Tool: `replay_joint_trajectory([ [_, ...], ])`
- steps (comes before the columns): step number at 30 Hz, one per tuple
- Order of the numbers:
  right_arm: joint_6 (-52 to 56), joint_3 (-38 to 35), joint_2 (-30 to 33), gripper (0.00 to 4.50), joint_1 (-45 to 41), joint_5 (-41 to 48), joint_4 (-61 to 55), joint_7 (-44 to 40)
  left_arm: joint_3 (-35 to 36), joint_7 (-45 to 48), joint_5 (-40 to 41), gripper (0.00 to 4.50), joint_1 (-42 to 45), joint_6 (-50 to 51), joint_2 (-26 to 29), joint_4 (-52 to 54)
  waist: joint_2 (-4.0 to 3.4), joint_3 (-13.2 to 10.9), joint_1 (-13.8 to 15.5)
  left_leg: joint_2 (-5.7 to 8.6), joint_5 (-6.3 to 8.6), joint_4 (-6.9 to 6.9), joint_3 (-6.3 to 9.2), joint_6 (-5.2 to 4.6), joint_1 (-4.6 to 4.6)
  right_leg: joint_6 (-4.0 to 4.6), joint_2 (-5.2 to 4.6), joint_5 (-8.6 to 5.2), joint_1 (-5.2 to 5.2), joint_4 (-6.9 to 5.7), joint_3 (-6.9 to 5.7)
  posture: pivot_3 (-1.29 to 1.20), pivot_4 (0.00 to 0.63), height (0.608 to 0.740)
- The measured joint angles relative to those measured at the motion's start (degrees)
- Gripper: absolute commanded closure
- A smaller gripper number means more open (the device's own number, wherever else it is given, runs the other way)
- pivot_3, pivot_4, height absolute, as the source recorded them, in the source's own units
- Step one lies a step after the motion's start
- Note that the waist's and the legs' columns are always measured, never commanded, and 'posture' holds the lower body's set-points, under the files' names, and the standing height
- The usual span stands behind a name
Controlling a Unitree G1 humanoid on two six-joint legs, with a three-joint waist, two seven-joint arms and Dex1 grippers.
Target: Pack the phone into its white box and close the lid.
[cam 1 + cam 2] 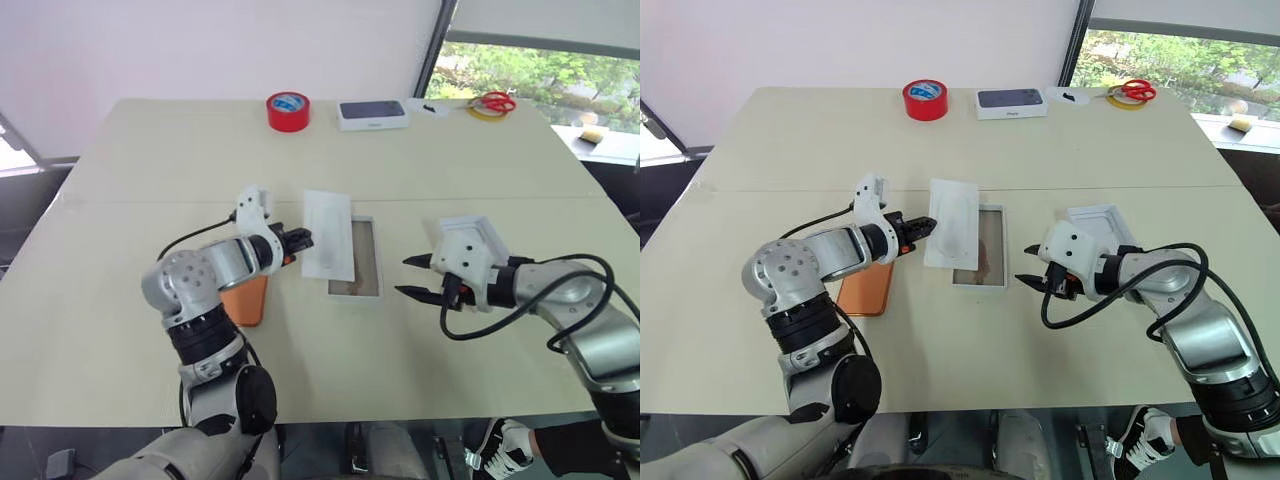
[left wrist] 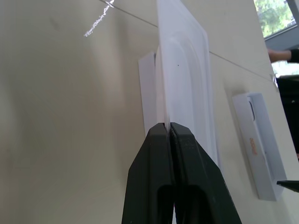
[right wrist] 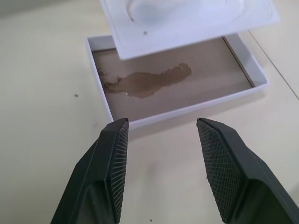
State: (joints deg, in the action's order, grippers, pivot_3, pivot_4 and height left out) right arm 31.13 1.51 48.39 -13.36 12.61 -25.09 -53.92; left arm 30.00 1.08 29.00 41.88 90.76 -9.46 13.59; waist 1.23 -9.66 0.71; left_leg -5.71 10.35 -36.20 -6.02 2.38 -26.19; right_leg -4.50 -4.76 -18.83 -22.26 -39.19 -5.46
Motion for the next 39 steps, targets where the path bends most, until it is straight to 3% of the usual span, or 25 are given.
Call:
replay_joint_trajectory([
  [7,0.46,0.12,-0.64,2.09,1.16,0.0,-0.51,2.0,-3.54,0.05,1.13,4.5,-2.22,-1.3,-0.04,-2.68,0.0,0.0,0.04,0.01,0.0,0.0,0.01,0.0,-0.01,0.0,-0.01,0.0,0.01,0.0,-0.01,0.0,0.15,0.73],
  [15,0.44,1.43,-1.53,2.02,0.5,-0.15,-0.45,3.2,-3.19,0.1,4.36,0.52,-2.24,-1.73,-0.04,-3.61,0.0,0.0,0.02,0.0,-0.01,0.0,0.01,0.01,0.0,0.0,0.0,0.0,0.0,0.0,0.0,0.0,0.15,0.73],
  [16,0.44,1.74,-1.94,2.02,0.06,-0.28,-0.32,3.47,-2.23,0.14,5.28,0.52,-2.24,-1.74,-0.03,-3.3,0.0,0.0,-0.03,0.0,-0.01,0.0,0.01,0.02,0.0,0.0,0.0,0.0,0.0,0.0,0.0,0.0,0.15,0.73],
  [19,0.44,2.33,-2.34,2.89,-0.88,-0.65,0.51,4.17,-0.47,0.6,6.88,0.45,-2.23,-2.44,0.14,-2.28,0.0,0.0,0.01,0.0,-0.01,0.0,0.01,0.02,0.0,0.0,0.0,0.0,0.0,0.0,-0.01,0.0,0.15,0.73],
  [22,0.58,3.16,-3.88,4.41,-3.08,-1.65,2.12,5.83,0.52,2.41,8.28,0.45,-2.14,-4.72,2.06,-1.65,0.0,0.0,-0.1,0.0,-0.04,0.0,0.0,0.07,0.0,0.0,0.0,0.0,-0.01,0.0,-0.01,0.0,0.15,0.73],
  [36,6.11,17.27,-18.36,4.47,-18.91,-14.85,15.91,19.28,-26.5,30.66,-1.46,0.45,-18.91,-37.92,39.08,1.42,-0.1,0.05,-0.22,-0.04,-0.07,0.06,-0.1,0.13,-0.06,0.02,0.0,0.0,-0.14,0.0,0.0,0.0,0.15,0.73],
  [39,6.6,19.21,-21.25,4.47,-21.24,-17.24,22.04,21.24,-29.23,35.94,-2.77,0.45,-22.47,-43.01,42.52,1.68,-0.11,0.05,-0.18,-0.04,-0.04,0.08,-0.11,0.08,-0.1,0.03,-0.01,0.0,-0.19,0.0,0.0,0.0,0.15,0.73],
])
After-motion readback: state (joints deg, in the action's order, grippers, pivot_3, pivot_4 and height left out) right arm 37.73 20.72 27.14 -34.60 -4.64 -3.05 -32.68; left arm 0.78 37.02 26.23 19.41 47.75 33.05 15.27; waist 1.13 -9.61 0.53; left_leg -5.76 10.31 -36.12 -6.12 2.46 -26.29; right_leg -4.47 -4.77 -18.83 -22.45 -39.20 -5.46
